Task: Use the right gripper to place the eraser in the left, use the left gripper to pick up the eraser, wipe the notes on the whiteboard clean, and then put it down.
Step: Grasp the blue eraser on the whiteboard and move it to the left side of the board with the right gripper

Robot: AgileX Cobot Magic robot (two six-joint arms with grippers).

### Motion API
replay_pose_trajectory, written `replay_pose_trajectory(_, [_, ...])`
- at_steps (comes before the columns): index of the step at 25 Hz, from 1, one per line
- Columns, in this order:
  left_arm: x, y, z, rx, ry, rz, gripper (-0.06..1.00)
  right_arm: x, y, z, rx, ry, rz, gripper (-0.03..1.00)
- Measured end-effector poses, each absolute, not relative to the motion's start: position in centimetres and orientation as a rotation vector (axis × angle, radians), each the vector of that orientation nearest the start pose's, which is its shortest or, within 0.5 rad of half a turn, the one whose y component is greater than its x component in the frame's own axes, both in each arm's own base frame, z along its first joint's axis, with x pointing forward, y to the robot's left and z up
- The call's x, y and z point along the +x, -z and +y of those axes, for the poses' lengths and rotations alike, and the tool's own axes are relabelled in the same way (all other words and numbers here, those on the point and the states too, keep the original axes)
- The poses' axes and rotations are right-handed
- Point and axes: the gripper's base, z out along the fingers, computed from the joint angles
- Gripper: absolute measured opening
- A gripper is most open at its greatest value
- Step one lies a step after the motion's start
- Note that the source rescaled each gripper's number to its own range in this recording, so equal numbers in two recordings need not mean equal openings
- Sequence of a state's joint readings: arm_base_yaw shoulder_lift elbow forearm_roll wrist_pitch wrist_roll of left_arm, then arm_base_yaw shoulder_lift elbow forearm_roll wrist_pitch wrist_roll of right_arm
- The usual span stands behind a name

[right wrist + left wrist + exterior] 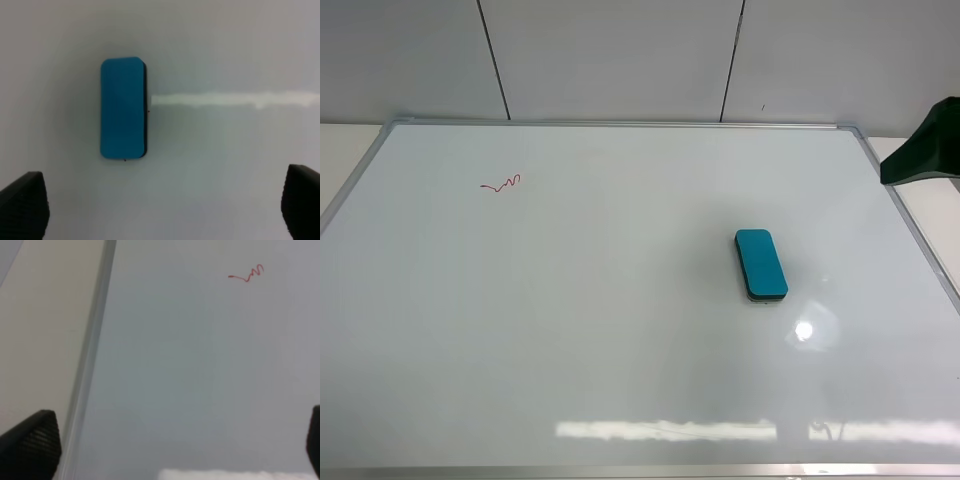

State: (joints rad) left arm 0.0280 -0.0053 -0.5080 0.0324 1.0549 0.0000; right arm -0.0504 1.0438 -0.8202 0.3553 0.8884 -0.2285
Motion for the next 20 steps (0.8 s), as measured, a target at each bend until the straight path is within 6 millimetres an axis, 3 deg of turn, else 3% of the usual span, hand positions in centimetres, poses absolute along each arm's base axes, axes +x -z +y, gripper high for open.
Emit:
replay_pose_trajectory(4, [-0.7,-28.0,0.2,-0.03,-0.056,2.025,1.0,19.7,-29.1,2.1,-0.103,-0.323,2.607,0.83])
replay_pose_trajectory(6, [-0.7,-28.0,0.2,-0.03,-0.056,2.025,1.0,19.8,-28.6,2.6,-0.137,-0.302,2.649,0.62])
replay_pose_trajectory(9, [-0.7,-28.0,0.2,-0.03,-0.056,2.025,1.0,20.6,-27.8,3.6,-0.143,-0.304,2.706,0.19])
replay_pose_trajectory(11, [-0.7,-28.0,0.2,-0.03,-0.056,2.025,1.0,21.4,-27.3,4.4,-0.165,-0.301,2.741,0.07])
replay_pose_trajectory(14, [-0.7,-28.0,0.2,-0.03,-0.056,2.025,1.0,23.3,-26.5,5.7,-0.187,-0.242,2.799,0.02])
replay_pose_trajectory(20, [-0.7,-28.0,0.2,-0.03,-0.056,2.025,1.0,27.5,-24.8,8.4,-0.244,-0.129,2.861,0.01])
